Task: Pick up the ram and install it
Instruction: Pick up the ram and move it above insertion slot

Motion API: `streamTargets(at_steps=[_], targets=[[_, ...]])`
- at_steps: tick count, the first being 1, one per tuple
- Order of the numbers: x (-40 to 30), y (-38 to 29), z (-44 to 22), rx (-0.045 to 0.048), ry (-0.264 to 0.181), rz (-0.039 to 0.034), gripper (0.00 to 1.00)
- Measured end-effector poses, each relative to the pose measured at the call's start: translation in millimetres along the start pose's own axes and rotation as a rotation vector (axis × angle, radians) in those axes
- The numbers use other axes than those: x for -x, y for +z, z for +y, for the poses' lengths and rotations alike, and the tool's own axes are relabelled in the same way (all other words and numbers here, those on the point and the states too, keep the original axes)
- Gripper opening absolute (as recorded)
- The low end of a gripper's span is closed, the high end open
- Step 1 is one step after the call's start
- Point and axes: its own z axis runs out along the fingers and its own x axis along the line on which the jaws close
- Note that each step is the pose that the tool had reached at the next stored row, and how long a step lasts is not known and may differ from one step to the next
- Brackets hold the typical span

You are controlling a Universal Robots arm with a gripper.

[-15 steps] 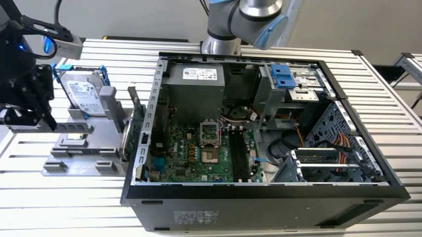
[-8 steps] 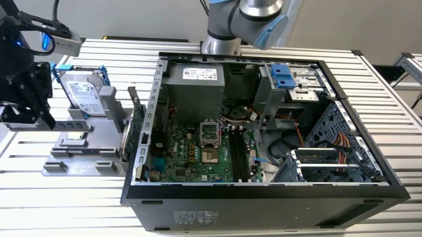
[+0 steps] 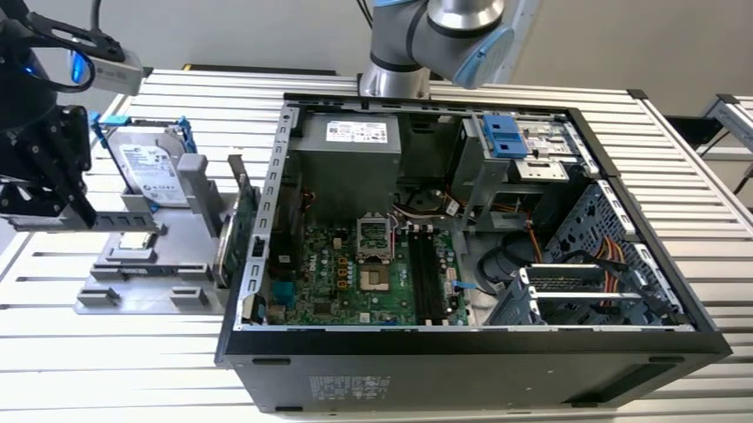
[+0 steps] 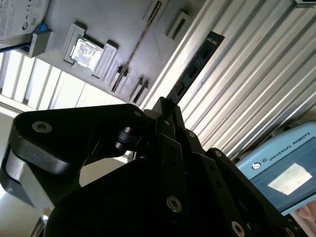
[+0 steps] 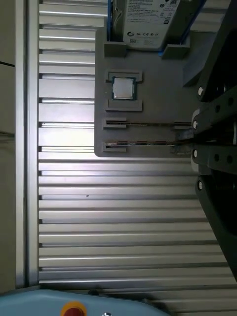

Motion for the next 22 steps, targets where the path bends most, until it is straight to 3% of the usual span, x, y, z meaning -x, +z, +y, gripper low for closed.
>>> streamTargets(at_steps=[22], targets=[[-0.4, -16.8, 0.1, 0.0, 0.0, 0.0, 0.0]])
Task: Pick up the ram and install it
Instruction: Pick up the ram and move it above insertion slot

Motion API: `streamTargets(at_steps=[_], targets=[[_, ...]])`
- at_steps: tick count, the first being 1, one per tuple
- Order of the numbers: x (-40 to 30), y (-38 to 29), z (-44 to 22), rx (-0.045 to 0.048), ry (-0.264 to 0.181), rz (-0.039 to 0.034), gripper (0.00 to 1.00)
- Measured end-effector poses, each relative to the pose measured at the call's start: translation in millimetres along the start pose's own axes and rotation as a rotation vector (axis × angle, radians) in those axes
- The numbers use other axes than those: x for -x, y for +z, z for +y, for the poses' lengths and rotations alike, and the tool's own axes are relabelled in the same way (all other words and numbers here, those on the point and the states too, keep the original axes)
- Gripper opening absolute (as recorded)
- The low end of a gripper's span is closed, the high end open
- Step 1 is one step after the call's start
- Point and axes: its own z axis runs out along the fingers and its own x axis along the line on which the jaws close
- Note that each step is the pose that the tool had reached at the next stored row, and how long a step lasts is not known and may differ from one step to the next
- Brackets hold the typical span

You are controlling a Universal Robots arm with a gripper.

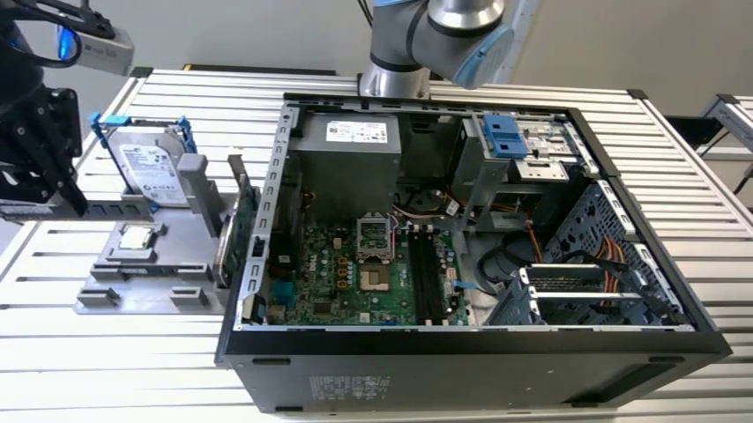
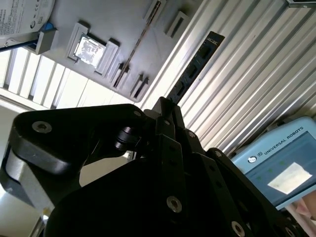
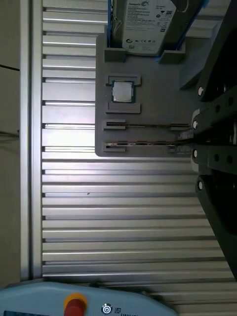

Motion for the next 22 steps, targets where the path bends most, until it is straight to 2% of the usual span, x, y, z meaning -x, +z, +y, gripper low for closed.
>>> streamTargets(at_steps=[22], targets=[[-0.2, -8.4, 0.1, 0.0001, 0.0, 0.0, 0.0]])
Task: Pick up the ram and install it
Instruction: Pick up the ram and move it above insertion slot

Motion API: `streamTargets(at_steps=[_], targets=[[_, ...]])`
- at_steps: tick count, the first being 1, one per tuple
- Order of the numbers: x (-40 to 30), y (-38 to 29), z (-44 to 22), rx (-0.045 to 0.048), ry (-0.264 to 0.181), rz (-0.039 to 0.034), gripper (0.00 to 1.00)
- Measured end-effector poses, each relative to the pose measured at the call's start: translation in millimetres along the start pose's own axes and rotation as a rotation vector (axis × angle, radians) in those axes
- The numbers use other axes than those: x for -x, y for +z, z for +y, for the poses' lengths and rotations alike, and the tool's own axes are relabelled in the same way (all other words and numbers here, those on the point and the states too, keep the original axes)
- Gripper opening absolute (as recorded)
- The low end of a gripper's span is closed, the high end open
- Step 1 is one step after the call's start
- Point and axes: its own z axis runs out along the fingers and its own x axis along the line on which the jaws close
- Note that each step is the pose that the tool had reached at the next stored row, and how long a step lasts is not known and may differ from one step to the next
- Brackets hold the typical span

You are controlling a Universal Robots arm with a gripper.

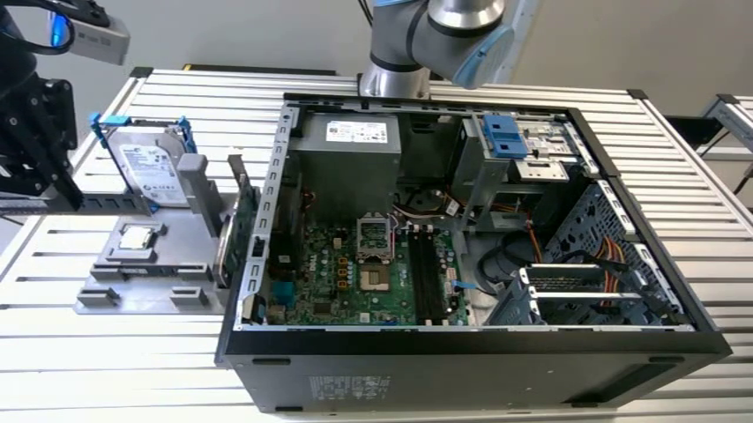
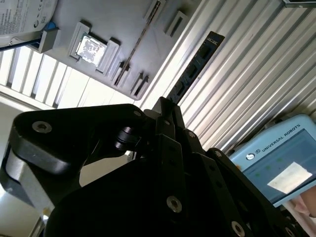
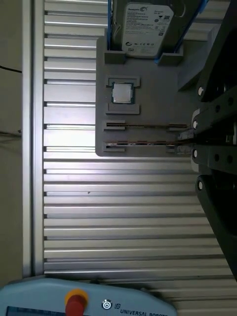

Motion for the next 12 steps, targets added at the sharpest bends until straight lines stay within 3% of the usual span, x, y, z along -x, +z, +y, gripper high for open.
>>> streamTargets(at_steps=[12], targets=[[-0.1, -5.4, 0.0, 0.0, 0.0, 0.0, 0.0]])
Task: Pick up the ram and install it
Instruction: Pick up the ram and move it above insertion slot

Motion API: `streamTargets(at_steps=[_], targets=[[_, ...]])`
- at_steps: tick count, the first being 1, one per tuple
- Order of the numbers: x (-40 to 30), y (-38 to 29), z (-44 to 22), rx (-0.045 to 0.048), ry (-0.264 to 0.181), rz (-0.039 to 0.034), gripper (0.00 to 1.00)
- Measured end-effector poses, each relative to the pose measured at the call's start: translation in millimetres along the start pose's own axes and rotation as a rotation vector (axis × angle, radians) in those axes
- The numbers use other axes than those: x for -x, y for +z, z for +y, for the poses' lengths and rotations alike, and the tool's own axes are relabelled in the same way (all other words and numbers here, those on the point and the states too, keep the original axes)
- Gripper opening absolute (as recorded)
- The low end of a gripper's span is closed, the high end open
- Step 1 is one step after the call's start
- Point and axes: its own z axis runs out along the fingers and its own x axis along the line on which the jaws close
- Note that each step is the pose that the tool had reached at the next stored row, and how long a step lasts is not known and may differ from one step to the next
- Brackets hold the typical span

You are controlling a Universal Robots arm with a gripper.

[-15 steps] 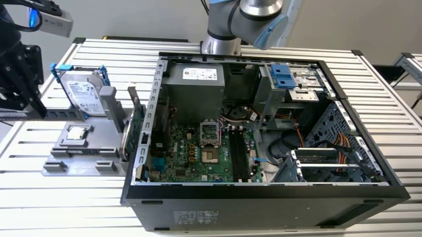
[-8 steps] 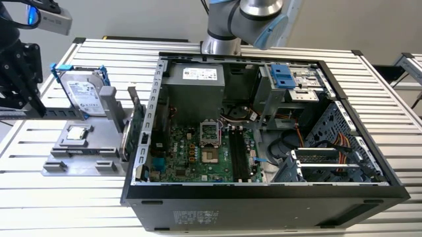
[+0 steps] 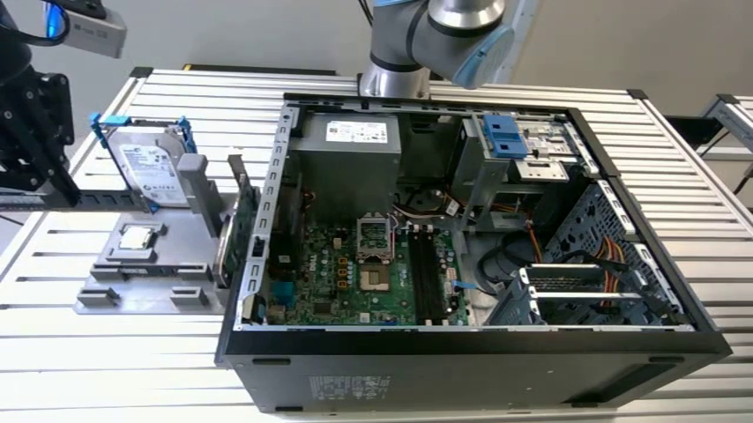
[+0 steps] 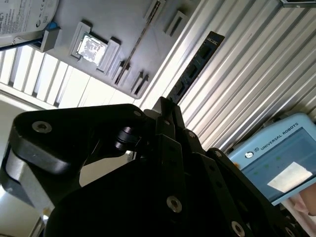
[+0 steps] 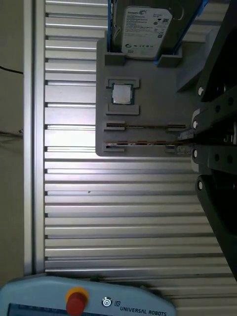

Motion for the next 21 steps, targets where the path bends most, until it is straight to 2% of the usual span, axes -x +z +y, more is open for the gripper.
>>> streamTargets(at_steps=[21], targets=[[-0.3, -9.8, 0.1, 0.0, 0.0, 0.0001, 0.0]])
